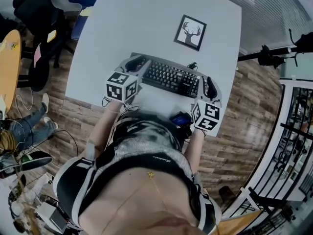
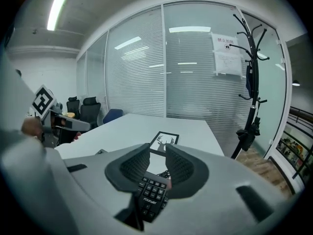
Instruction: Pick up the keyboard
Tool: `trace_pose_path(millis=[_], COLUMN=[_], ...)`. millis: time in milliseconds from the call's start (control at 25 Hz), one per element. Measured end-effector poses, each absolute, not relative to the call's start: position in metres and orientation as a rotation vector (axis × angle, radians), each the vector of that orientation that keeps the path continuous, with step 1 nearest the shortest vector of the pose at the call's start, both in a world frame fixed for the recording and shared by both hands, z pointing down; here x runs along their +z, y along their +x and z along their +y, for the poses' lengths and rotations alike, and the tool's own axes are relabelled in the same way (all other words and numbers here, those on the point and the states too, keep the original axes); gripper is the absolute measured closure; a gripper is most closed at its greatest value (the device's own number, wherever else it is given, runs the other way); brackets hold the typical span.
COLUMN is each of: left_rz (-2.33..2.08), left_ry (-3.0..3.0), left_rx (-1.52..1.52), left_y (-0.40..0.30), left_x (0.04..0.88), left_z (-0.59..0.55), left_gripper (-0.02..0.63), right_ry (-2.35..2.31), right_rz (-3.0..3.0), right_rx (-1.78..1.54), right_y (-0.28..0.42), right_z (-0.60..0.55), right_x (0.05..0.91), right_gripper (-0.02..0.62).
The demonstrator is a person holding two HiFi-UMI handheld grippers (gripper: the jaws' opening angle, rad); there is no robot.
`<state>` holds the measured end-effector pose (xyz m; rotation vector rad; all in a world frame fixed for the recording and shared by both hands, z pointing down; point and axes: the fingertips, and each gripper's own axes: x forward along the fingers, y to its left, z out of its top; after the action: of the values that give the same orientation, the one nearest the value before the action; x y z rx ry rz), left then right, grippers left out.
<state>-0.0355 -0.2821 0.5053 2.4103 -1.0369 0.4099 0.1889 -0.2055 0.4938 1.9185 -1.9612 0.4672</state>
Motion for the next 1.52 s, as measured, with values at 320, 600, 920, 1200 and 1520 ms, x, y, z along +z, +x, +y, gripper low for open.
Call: trace_pose_path(millis=[320, 600, 920, 1200, 1520], left_rz=[-1.039, -1.048, -1.017, -0.993, -0.657], left_ry=[2.334, 2.233, 2.071, 2.027, 1.950], left_rx=[0.548, 0.607, 0.536, 0.562, 0.496], left_y=[-0.067, -0.090, -0.108, -0.125, -0.108], left_x=[0.559, 0.599, 0.637, 0.670, 0.705], left_z=[-0.297, -0.307, -0.319, -0.332, -0.328], left_gripper=[0.502, 0.502, 0.499, 0.423, 0.357], right_ry=[1.870, 1.811, 1.789, 1.816, 1.782], right_rz=[-1.879, -1.794, -1.734, -1.776, -1.898], right_rx=[0.561, 0.657, 0.740, 0.924, 1.288], right_y=[0.221, 0.243, 0.267, 0.283, 0.289], right_z=[-0.205, -0.202, -0.204, -0.208, -0.210], right_x=[0.539, 0.591, 0.631, 0.659, 0.697], right_gripper=[0.482, 0.482, 0.481, 0.424, 0.352])
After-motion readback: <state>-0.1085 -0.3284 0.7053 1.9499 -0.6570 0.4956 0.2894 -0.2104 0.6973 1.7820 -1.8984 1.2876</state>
